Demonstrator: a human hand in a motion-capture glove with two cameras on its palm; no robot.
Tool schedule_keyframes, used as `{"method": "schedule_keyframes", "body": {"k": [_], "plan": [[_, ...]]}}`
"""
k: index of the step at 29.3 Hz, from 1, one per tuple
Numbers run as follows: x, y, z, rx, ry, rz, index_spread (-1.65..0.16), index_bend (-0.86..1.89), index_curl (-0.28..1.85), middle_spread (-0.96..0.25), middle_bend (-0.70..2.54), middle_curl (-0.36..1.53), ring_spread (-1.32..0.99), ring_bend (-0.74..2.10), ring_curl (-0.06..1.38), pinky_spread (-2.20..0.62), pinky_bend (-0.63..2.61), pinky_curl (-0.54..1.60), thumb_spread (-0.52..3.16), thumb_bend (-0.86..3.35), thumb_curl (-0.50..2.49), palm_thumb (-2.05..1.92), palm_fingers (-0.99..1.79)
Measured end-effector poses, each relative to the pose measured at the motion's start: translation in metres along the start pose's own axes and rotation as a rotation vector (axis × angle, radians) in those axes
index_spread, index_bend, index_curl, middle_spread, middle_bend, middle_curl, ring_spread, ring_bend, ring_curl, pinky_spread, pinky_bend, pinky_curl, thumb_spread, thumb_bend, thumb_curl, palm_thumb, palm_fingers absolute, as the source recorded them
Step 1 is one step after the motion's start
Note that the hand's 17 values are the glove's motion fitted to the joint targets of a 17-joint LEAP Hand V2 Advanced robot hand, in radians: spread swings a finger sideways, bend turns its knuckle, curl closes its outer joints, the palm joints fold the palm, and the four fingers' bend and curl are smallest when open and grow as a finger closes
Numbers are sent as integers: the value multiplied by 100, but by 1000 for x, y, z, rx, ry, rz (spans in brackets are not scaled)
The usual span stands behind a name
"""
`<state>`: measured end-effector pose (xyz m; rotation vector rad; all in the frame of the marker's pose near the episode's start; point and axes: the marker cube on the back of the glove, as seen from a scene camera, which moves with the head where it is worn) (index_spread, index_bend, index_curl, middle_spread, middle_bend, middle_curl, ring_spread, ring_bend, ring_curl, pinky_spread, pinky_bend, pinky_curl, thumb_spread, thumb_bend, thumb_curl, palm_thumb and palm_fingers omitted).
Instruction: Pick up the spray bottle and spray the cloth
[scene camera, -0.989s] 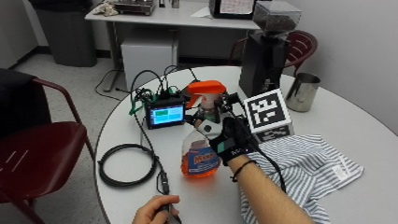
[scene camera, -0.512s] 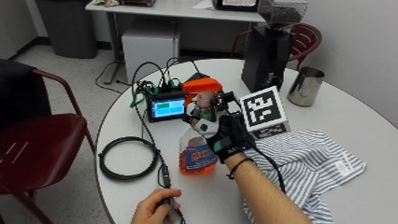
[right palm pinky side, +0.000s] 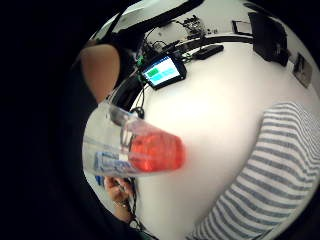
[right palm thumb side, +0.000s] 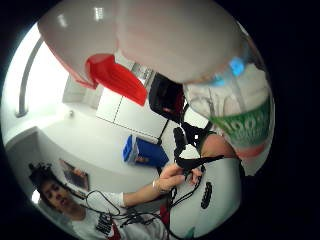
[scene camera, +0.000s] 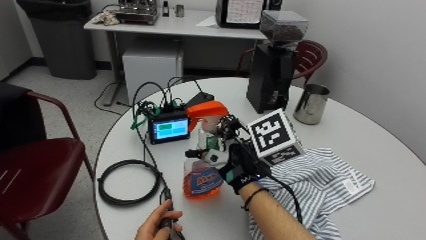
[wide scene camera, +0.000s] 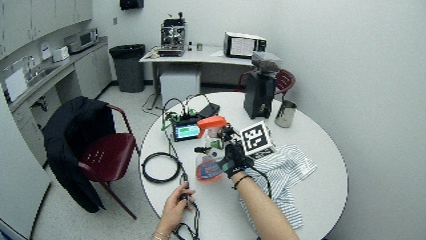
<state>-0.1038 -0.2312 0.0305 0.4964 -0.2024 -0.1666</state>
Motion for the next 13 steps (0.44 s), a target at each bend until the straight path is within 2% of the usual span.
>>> {"method": "schedule_keyframes", "body": {"k": [6,13], "plan": [[4,15,-3,-25,-4,8,-33,-7,2,-12,55,51,-9,64,44,14,53,41,81,-4,52,84,44],[-5,37,-48,4,137,-32,-33,0,0,-11,60,49,-5,64,42,19,54,40,84,-3,49,83,38]]}}
